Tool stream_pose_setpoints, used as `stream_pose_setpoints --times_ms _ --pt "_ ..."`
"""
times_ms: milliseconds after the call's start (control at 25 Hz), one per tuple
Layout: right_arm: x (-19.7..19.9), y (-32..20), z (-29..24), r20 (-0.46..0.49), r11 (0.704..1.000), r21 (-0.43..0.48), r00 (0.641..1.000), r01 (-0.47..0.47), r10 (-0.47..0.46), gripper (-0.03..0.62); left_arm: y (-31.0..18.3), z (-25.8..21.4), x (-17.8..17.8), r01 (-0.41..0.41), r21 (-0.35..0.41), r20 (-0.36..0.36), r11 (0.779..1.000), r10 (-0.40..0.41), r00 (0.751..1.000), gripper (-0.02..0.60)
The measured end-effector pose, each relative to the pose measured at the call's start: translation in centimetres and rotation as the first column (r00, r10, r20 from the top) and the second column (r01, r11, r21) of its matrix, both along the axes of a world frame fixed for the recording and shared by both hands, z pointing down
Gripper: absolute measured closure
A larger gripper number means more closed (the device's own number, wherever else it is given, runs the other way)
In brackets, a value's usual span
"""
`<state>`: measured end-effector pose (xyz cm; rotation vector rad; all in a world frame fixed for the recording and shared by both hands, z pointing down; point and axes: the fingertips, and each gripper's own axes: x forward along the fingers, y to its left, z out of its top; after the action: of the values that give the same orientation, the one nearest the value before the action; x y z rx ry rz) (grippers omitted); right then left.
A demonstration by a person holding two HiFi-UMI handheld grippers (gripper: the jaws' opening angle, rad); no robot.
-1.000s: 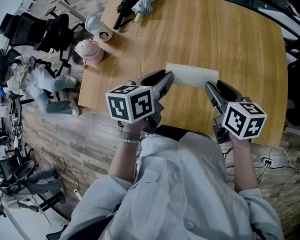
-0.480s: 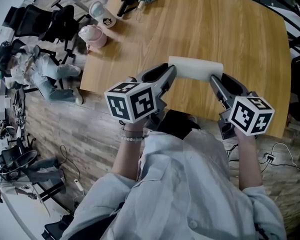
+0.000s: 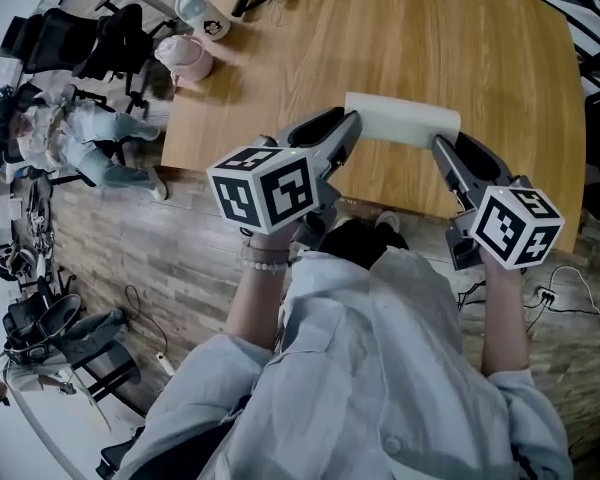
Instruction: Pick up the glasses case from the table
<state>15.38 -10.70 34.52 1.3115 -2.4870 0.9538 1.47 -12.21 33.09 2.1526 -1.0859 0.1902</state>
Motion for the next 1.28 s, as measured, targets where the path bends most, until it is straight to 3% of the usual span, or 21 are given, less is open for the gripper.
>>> stream_pose_setpoints --times_ms 440,1280 --pt "-2.7 0.8 -1.0 -0.005 0.997 0.021 0.998 -0.069 0.069 0.444 -0.2 -1.2 -2.6 -0.06 0.026 -0.023 0.998 0.061 0.998 0.485" --pt "-3.6 -0.5 -2.9 -0.023 0.994 0.079 0.997 -0.075 0.077 0.444 -1.2 -2.8 -3.6 -0.053 0.063 -0.045 0.997 0.055 0.997 0.485"
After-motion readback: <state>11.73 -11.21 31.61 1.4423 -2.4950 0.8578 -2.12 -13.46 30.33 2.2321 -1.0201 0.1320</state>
